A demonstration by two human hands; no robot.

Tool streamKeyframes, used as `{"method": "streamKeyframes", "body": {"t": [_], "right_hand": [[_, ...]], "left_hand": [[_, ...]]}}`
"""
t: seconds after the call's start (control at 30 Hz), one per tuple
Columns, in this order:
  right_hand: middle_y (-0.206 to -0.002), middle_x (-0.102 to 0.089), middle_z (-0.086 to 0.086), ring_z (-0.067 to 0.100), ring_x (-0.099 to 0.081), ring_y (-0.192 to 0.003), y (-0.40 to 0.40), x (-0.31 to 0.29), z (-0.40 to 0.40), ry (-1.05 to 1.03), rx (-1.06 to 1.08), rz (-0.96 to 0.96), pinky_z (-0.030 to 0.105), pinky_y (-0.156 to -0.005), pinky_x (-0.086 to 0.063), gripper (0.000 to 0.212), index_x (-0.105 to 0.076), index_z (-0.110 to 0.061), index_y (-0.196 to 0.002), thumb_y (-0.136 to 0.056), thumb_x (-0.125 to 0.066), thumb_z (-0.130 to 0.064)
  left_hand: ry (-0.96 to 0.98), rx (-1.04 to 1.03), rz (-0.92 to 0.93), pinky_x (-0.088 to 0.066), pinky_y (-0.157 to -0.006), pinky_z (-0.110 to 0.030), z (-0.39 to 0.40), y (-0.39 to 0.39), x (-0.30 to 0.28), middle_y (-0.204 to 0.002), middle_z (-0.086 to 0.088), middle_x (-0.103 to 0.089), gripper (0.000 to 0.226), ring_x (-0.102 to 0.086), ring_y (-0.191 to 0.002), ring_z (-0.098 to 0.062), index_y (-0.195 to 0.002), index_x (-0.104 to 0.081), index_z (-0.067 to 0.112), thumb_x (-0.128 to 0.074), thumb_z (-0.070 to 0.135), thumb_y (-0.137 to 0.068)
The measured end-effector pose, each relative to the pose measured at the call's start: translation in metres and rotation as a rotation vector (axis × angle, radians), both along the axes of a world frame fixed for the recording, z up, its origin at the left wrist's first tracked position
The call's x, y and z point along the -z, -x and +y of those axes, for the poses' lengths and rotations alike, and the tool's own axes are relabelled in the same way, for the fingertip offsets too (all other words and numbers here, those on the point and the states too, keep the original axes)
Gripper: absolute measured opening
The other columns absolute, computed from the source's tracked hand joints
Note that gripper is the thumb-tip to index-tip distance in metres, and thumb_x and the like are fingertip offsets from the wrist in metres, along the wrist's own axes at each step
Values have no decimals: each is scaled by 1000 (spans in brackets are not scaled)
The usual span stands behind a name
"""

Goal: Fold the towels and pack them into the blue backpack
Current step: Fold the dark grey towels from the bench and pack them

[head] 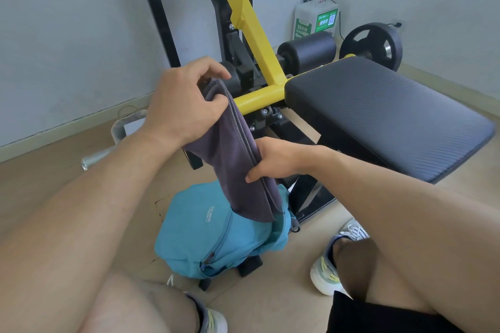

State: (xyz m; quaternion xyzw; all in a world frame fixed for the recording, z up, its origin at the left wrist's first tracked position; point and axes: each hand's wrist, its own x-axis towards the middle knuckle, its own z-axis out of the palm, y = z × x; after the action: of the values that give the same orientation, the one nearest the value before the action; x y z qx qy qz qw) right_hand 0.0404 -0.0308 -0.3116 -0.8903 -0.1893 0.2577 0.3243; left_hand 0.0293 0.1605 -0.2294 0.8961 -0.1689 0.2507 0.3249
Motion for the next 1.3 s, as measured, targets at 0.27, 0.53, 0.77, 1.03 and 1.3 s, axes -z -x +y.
{"method": "streamKeyframes", "body": {"t": [0.27, 0.53, 0.77, 1.03, 1.3], "right_hand": [[-114, -74, -4, 17, -71, -102, 3, 12, 15, -42, 36, 55, 40, -95, -58, 56, -65, -19, -124, -78, -82, -47], [-115, -67, 0, 24, -65, -100, 3, 23, 32, 18, 216, -142, 43, -90, -57, 48, -51, -21, -127, -86, -71, -32], [-103, -66, 4, 26, -63, -94, -6, 24, 26, 66, 294, -113, 43, -82, -57, 22, -56, -16, -112, -90, -53, -16], [-108, -62, 6, 20, -57, -92, -20, 12, -10, 51, 389, -40, 27, -62, -43, 22, -58, -15, -119, -97, -54, -14], [-90, -72, -2, 12, -66, -82, -25, -2, -21, -350, 595, -120, 24, -68, -53, 23, -72, -16, -93, -79, -88, -25]], "left_hand": [[109, -30, -66, -41, -72, 0, -1, -1, 0, -83, 15, -67, 22, -60, -71, 14, -108, -73, 21, -69, 12, -88], [206, -139, -61, -50, -69, -15, 5, -8, 3, -71, 21, -63, 11, -60, -61, 3, -99, -74, 27, -71, 26, -89], [211, -244, -7, -55, -78, -33, 23, -14, 5, -82, 8, -68, 13, -64, -76, -16, -103, -73, 27, -67, 28, -92], [591, -479, 449, -56, -93, -41, 79, -47, 57, -94, 5, -72, 12, -70, -99, -27, -88, -71, 29, -66, 40, -85], [847, -660, 634, -46, -88, -35, 98, -50, 73, -103, -12, -64, 22, -53, -92, -25, -80, -57, 14, -45, 7, -98]]}}
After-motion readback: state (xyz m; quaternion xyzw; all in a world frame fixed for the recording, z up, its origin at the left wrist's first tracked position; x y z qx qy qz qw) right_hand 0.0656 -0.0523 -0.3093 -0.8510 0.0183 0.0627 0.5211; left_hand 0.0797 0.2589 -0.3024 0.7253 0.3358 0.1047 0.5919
